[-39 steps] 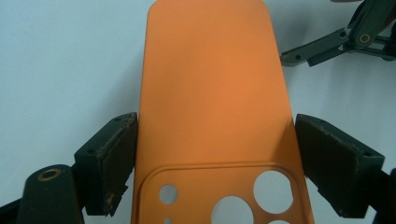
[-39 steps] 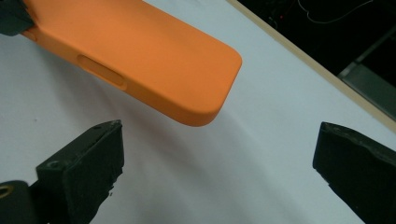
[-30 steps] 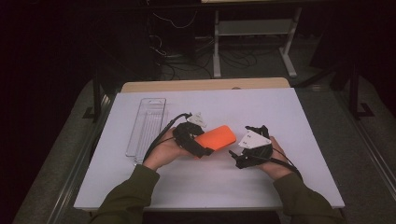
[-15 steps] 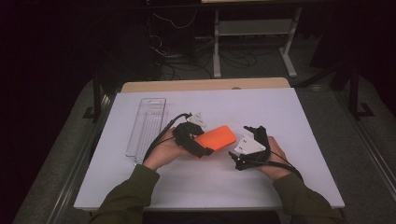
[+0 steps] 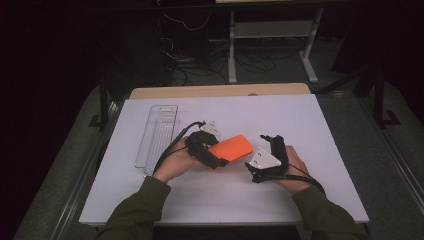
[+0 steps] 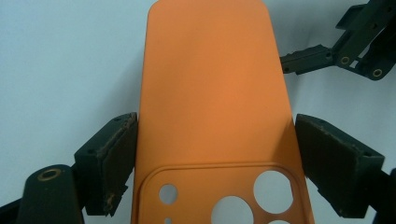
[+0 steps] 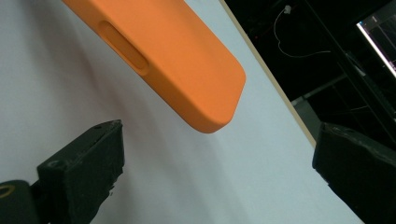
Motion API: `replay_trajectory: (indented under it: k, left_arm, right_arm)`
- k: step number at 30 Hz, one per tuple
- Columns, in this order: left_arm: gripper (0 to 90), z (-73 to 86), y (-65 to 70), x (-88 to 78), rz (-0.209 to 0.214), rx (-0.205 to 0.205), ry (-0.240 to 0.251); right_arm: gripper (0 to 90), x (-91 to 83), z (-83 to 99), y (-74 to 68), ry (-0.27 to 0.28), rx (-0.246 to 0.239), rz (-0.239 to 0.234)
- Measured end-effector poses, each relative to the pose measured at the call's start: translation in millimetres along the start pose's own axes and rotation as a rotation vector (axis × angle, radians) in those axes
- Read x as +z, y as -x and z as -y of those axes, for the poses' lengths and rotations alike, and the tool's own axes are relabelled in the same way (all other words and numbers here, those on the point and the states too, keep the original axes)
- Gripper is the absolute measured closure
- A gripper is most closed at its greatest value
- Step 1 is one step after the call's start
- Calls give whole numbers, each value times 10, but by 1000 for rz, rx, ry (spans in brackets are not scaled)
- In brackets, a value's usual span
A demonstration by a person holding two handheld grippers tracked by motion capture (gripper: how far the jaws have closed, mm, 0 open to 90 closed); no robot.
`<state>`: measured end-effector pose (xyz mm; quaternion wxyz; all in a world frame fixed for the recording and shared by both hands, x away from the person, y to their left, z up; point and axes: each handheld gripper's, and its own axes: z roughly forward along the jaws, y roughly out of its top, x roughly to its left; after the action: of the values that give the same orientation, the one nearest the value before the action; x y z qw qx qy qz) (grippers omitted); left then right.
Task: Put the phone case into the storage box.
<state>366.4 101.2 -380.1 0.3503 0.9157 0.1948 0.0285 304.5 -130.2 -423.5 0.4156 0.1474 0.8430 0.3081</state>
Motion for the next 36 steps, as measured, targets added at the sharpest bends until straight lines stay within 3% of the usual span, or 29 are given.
replay_trajectory:
  k: [7,9,20,36]
  left_arm:
    - [157,1,4,3,2,-7,0]
    - [157,2,6,3,2,-11,0]
    - [157,1,6,2,1,-8,0]
    - [157,0,3,-1,2,-4,-4]
  right_arm:
    - [14,-6,-13,-25,5,-56,37]
    - [14,-10,-19,-43,2,-42,36]
    - [15,-17,-24,-71,1,-81,70]
    - [14,-21,-39,-96,5,-173,111]
